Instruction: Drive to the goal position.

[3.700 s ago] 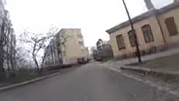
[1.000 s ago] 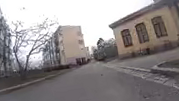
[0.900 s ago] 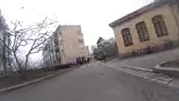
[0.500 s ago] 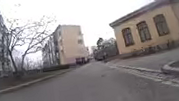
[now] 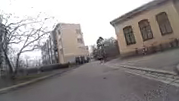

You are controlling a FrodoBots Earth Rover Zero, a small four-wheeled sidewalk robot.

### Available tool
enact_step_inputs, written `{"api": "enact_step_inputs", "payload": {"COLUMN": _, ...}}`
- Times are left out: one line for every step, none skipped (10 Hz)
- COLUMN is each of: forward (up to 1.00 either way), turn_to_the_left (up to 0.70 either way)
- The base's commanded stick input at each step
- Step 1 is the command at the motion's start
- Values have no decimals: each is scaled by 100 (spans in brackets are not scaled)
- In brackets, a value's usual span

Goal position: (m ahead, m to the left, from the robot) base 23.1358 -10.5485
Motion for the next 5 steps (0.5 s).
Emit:
{"api": "enact_step_inputs", "payload": {"forward": 100, "turn_to_the_left": 0}}
{"api": "enact_step_inputs", "payload": {"forward": 100, "turn_to_the_left": 0}}
{"api": "enact_step_inputs", "payload": {"forward": 100, "turn_to_the_left": 0}}
{"api": "enact_step_inputs", "payload": {"forward": 100, "turn_to_the_left": 0}}
{"api": "enact_step_inputs", "payload": {"forward": 100, "turn_to_the_left": 0}}
